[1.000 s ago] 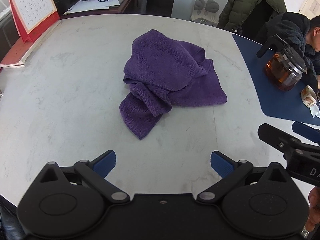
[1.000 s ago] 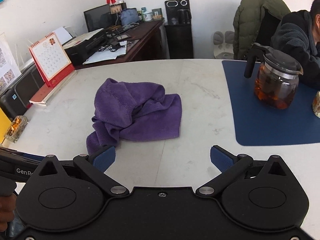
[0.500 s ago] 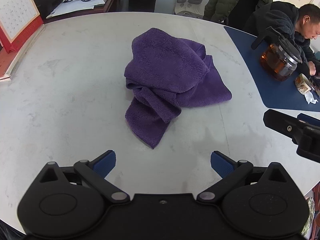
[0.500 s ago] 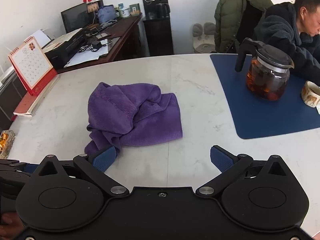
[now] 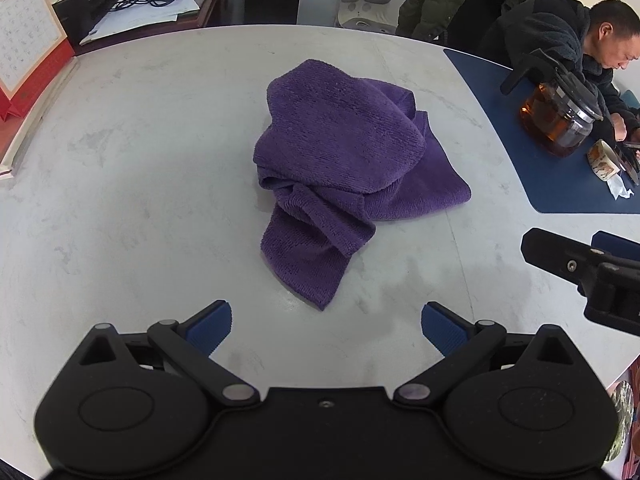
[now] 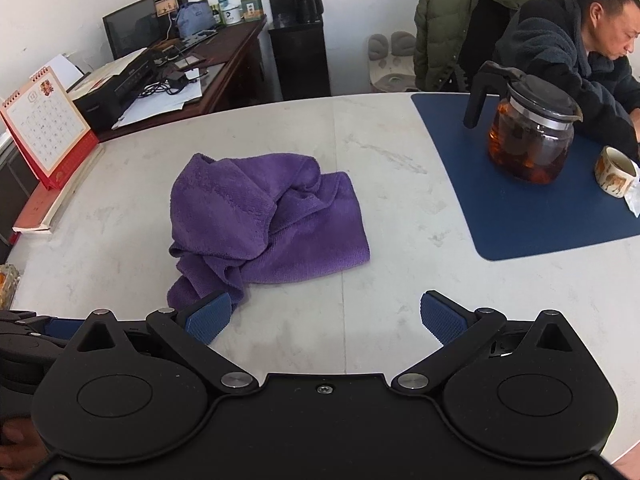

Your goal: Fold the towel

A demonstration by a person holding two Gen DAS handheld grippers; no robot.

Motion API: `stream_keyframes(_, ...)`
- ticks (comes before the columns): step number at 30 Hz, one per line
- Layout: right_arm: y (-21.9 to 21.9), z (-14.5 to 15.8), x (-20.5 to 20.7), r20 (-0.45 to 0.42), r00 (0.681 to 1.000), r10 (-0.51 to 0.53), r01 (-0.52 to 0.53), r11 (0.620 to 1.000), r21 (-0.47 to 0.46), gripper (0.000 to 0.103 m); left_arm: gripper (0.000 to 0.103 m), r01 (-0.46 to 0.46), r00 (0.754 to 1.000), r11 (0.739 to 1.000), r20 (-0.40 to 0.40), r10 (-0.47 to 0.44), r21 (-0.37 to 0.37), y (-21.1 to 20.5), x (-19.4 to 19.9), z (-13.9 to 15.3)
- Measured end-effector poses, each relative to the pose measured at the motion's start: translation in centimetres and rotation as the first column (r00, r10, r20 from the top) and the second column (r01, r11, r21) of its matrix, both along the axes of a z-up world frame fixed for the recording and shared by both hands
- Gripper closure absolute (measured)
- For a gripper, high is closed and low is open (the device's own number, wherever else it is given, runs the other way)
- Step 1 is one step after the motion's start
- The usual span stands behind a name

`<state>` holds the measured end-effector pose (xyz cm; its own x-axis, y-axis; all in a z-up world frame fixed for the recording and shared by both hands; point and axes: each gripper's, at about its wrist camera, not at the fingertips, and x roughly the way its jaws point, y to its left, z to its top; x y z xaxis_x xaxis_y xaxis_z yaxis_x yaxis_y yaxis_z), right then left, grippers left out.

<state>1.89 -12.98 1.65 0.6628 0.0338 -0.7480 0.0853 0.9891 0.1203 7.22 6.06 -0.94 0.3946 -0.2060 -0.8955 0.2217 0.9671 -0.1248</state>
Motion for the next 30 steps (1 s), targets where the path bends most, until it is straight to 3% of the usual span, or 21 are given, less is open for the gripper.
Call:
stream_keyframes(23,-2.7,-2.6,4.6,-0.017,0.997,0.077,-0.076,0.997,0.031,0.0,0.001,-0.05,0.999,0.997,0.01,0.05,0.063,-3.0,2.1,-0.3)
stream_keyframes(30,-2.2,-1.7,6.4,-0.024,0.996,0.088,-0.087,0.996,0.033,0.0,0.001,-0.068,0.998,0.995,0.008,0.067,0.073,-2.9,2.9,-0.5)
